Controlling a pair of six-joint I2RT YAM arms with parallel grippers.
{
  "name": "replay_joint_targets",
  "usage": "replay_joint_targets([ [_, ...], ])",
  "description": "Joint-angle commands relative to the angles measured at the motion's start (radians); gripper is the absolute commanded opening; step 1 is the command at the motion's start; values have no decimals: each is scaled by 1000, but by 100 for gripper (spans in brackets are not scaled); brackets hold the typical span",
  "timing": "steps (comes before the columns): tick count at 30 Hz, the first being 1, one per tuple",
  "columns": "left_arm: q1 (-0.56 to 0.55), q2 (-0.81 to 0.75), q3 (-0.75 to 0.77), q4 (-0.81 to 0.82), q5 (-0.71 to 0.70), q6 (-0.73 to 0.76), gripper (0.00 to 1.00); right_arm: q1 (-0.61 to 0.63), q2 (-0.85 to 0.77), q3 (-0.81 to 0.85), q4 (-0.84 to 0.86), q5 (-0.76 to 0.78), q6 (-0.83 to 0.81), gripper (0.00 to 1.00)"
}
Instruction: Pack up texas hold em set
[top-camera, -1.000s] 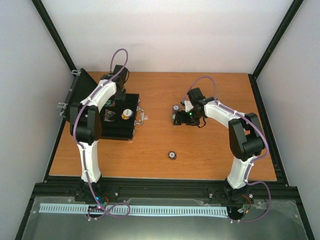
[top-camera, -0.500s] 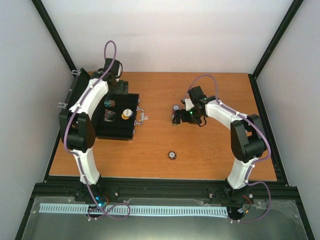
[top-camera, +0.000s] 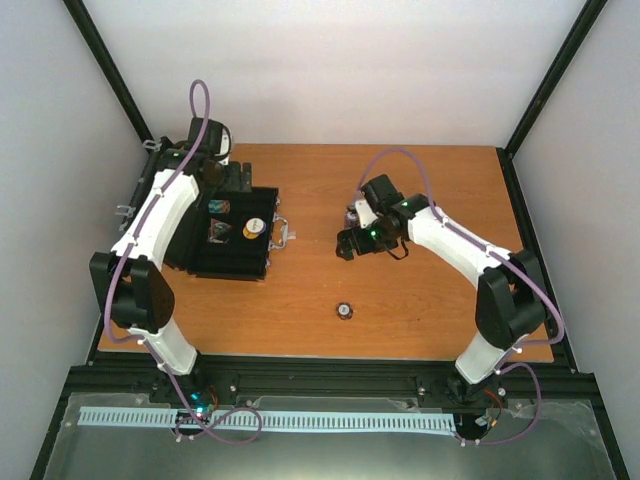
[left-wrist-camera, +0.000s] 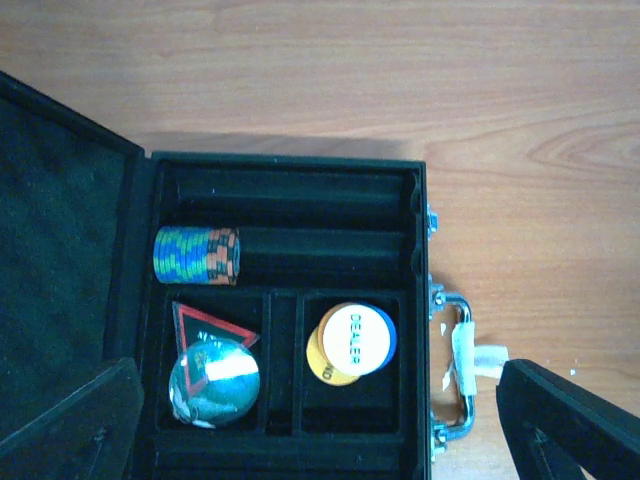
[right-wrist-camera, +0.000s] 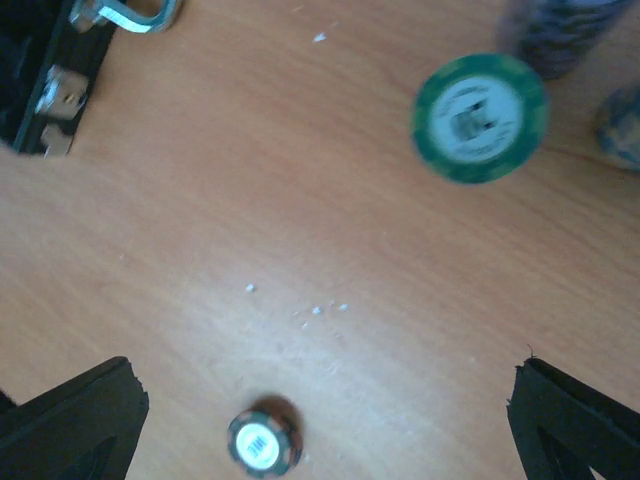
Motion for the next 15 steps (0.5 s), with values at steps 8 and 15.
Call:
replay_joint_targets([
  [8,4,-168,-122,-94,123,-79,100,279,-218,-173,-119,213,49,100],
  [15,4,-236,-173,-120,173,-104,100,339,-169,-278,-96,226,96,100],
])
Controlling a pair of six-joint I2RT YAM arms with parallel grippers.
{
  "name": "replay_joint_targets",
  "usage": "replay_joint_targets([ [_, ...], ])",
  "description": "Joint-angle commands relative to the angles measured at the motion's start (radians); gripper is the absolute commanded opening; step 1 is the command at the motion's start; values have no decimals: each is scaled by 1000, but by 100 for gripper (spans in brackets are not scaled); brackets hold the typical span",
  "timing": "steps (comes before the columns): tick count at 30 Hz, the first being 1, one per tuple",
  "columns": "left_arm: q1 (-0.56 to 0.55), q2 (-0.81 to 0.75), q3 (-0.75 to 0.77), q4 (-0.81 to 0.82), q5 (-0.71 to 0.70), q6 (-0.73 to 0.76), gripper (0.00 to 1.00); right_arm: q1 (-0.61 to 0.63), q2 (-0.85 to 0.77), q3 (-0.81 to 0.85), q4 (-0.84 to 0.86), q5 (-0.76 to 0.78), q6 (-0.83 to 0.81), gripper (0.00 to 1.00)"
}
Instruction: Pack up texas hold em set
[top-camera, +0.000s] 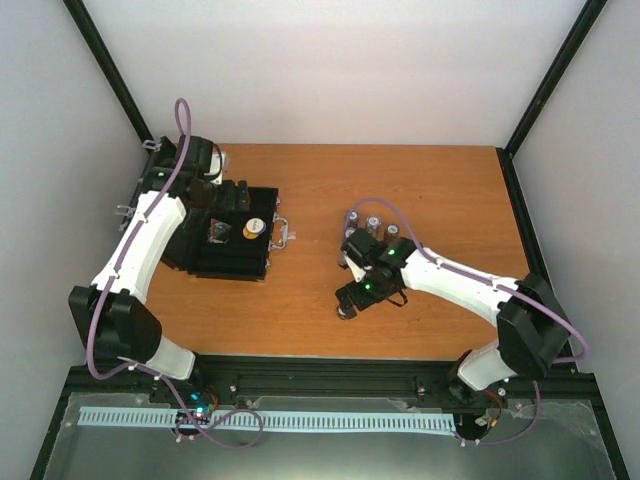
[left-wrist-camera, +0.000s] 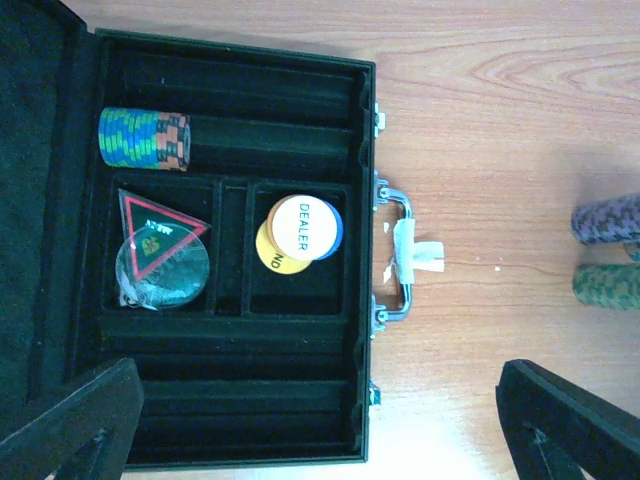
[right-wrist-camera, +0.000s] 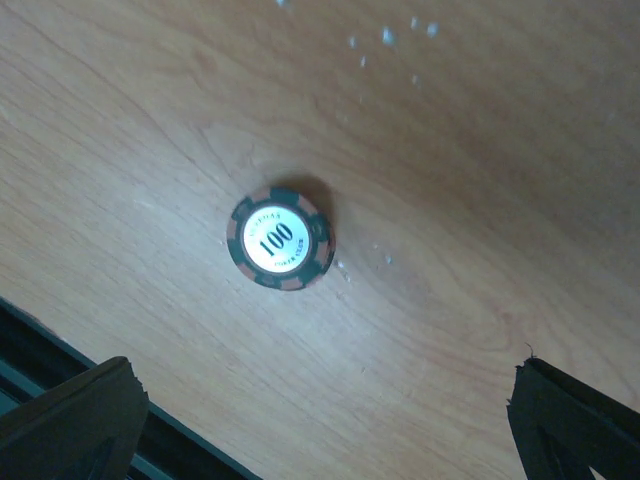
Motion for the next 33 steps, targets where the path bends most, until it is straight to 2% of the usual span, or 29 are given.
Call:
replay_joint_targets([
  [1,4,-44,-9,-27,47,-31,100,66,61,-11,11,44,34,100],
  [7,4,-25,7,-43,62,-27,100,105,161,23,35,47,41,100],
  [22,4,-14,-32,-21,91,-6,100,105,317,87,70,71,30,96],
  [33,4,6,-33,-27,92,14,100,108,354,104,56,45,57,77],
])
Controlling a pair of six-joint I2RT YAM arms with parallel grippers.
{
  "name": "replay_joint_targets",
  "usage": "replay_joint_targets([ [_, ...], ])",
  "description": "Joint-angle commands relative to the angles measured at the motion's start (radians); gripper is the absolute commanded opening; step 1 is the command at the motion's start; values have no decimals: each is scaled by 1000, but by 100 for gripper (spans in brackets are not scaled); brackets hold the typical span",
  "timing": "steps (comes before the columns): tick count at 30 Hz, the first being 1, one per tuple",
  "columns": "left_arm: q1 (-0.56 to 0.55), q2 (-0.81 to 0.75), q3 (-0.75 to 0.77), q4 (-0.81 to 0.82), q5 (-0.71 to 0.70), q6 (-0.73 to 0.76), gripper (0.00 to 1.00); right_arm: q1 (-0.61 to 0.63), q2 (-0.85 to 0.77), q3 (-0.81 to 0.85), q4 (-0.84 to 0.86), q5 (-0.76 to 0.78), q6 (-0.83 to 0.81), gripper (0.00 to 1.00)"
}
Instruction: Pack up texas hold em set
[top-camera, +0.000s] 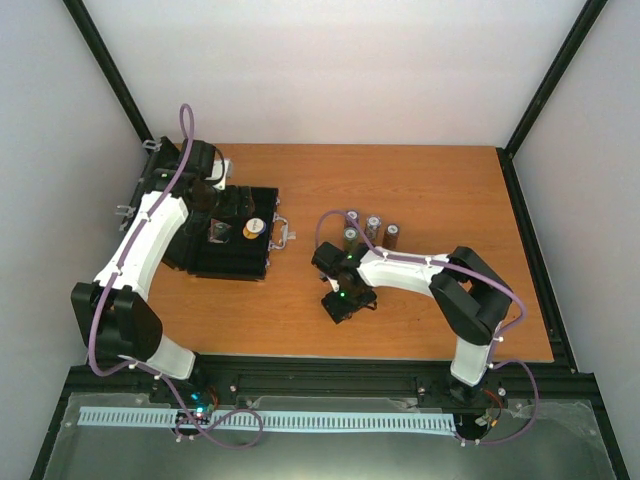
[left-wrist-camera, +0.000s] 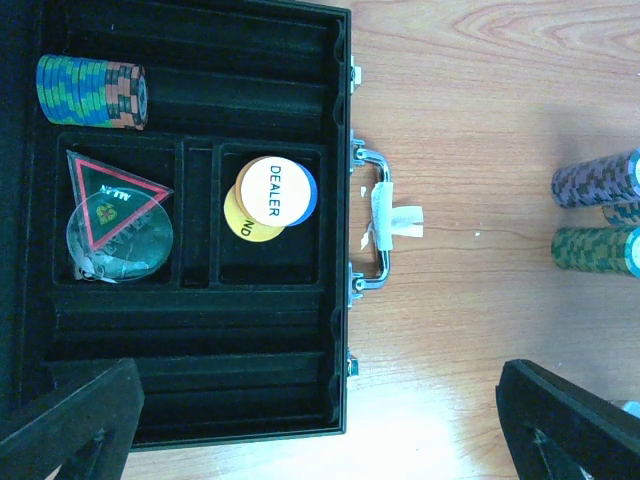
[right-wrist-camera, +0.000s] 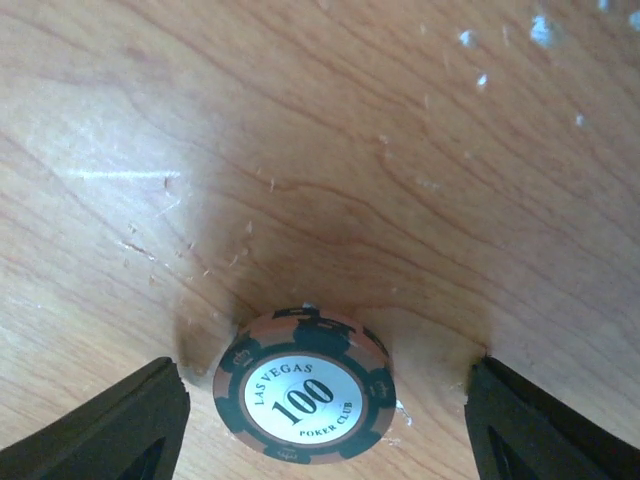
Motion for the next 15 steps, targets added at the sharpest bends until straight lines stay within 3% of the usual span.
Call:
replay_joint_targets([
  [1,4,11,2,-5,11,23,100,11,24,19,-8,-7,20,76],
  [7,4,7,-6,-6,-5,30,100,28,17,21,-34,1,28,66],
  [15,4,8,-24,0,-7,30,100,48,30,12,-32,2,36,62],
])
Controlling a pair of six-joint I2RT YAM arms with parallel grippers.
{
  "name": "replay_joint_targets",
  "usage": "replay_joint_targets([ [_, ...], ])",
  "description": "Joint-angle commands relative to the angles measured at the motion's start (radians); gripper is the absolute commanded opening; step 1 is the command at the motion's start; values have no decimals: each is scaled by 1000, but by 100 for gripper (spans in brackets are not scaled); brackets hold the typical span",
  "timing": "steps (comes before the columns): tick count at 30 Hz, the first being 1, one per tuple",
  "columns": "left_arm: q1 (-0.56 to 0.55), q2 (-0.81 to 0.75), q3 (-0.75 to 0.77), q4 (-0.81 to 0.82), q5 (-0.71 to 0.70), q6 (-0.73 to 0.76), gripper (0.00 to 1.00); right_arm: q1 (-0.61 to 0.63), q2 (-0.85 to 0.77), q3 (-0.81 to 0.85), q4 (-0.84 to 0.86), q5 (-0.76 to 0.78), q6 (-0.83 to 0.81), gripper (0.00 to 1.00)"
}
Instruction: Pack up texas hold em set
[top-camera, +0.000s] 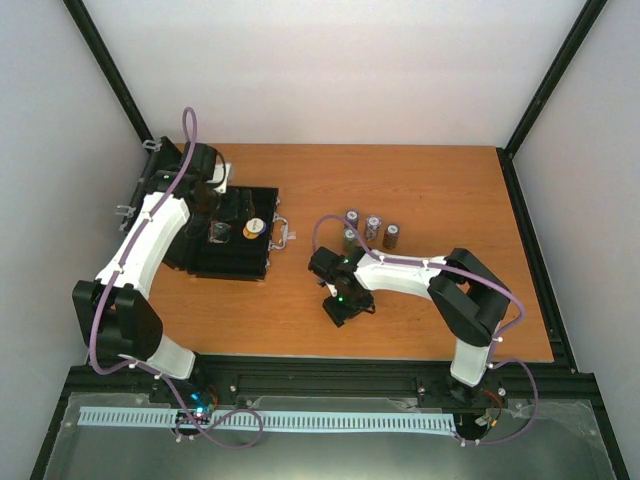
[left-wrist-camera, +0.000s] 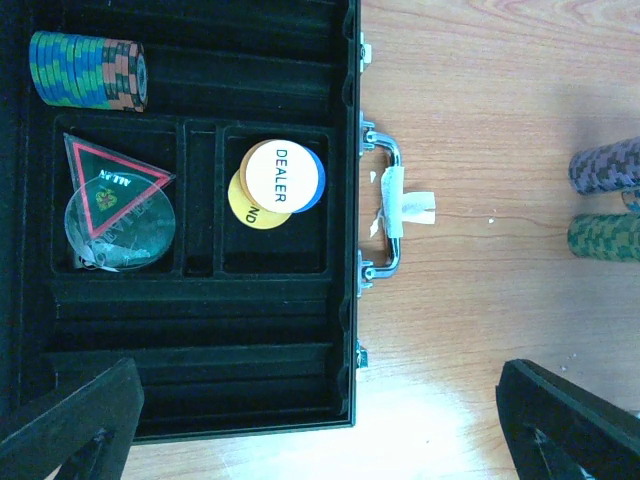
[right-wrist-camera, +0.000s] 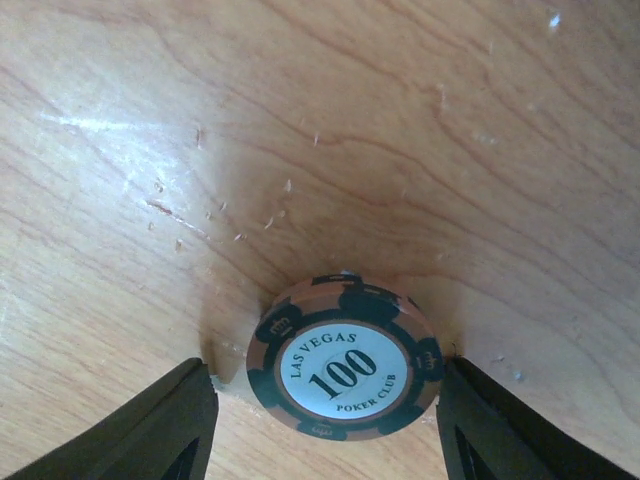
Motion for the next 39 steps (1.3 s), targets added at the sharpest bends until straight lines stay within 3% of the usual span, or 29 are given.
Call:
replay_joint_targets([
  [1,4,5,-3,0,-3,19,100,17,30,9,-6,14,11,62],
  [8,4,8,5,-3,2,28,100,17,53,23,-11,53,28,71],
  [13,4,-1,-6,-2,0,30,100,17,61,28,-21,69,42,71],
  [22,4,-15,-11,-5,-11,36,100,15,87,34,-11,40,28,58],
  [34,4,-30,-30,-4,-9,37,100,14,88,18,-1,50,53,31],
  [39,4,-32,-33,-2,-6,38,100,3,60,37,-11,60,63,26],
])
